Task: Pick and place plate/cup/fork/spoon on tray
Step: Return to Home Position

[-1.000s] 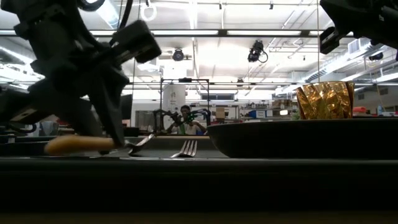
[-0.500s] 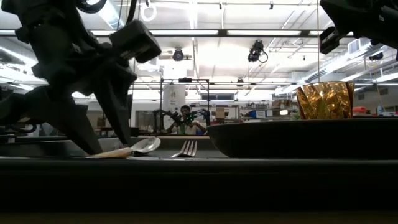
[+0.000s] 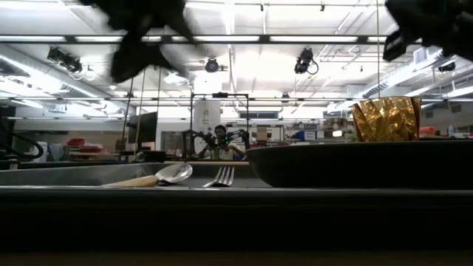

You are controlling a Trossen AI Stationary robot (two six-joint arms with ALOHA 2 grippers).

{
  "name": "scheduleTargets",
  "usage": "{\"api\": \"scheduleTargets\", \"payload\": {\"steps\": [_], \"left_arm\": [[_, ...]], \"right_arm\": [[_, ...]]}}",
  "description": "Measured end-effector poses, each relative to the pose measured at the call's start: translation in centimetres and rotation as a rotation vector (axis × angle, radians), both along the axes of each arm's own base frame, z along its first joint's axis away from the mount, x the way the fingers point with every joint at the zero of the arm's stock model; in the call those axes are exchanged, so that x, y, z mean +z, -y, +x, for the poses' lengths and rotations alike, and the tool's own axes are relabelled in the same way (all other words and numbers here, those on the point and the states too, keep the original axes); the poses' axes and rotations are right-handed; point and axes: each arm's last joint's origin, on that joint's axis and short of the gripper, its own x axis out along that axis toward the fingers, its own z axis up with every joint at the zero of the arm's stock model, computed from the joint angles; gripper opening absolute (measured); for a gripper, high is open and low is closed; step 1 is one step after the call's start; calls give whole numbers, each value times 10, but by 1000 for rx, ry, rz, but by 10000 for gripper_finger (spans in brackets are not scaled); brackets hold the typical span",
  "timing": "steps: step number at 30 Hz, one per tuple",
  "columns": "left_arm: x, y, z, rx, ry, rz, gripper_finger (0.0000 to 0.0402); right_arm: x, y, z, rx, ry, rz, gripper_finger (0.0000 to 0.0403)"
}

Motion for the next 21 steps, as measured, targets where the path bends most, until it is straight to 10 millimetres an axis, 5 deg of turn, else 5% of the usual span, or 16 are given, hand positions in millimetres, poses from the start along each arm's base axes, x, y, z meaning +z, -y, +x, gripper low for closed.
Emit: {"api": "scheduleTargets", "payload": {"steps": [7,21], "left_arm": [[35,-10,17,-86,208,733,172],[48,-86,36,-31,-22,1266,172]], "right_arm": [[-13,3,2,-75,21,-17,18],[-14,12,2,-335,20,40,18]]}}
